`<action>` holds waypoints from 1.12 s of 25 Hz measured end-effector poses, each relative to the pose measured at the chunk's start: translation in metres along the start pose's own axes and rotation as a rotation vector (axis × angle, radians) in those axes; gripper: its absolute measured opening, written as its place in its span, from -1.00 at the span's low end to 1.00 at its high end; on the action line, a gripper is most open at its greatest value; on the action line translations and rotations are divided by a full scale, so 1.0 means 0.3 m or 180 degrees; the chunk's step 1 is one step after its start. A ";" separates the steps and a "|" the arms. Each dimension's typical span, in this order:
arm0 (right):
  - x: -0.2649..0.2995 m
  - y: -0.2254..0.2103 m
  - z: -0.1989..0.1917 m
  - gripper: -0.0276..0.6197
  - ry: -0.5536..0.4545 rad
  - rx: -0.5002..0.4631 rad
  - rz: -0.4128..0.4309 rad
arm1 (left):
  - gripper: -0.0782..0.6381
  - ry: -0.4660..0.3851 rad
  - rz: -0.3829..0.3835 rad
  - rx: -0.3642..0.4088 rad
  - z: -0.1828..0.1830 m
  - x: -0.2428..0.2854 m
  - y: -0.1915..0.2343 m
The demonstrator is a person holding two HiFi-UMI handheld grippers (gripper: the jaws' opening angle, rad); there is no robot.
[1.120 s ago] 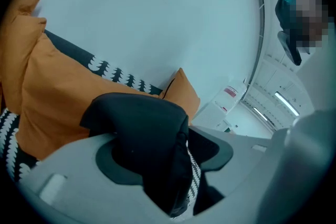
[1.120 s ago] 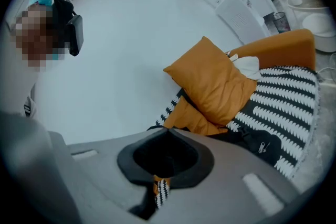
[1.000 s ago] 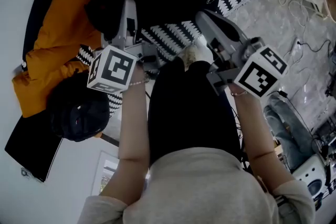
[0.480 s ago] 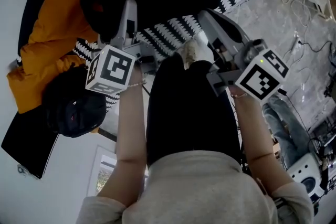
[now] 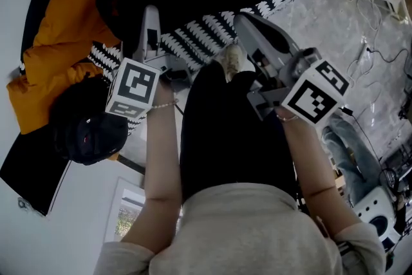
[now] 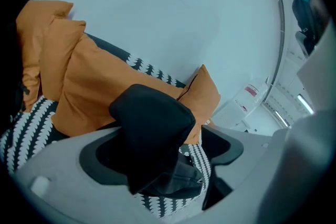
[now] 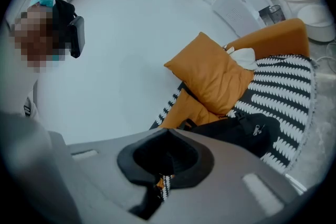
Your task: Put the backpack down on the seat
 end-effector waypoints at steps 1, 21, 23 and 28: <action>-0.005 0.001 -0.006 -0.91 0.0012 -0.0007 0.0008 | 0.40 0.0008 0.0005 -0.0043 -0.010 -0.008 0.004; -0.144 0.171 -0.108 -0.91 0.0134 -0.0266 0.0261 | 0.39 -0.0112 -0.0026 -0.0227 -0.082 -0.302 0.032; -0.160 0.186 -0.115 -0.91 0.0138 -0.0294 0.0281 | 0.39 -0.0160 -0.0101 -0.0115 -0.073 -0.331 0.007; -0.232 0.223 -0.126 -0.91 0.0124 -0.0370 0.0316 | 0.39 -0.0257 -0.0291 0.0004 -0.088 -0.410 -0.077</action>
Point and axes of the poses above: the fingertips, and each gripper's own axes: x forward along the fingers, y to its left, z out of its top, the point moved 2 cm from there along -x, backward along the fingers, and after that the axes turned 5 degrees about -x, right-handed, at the moved point
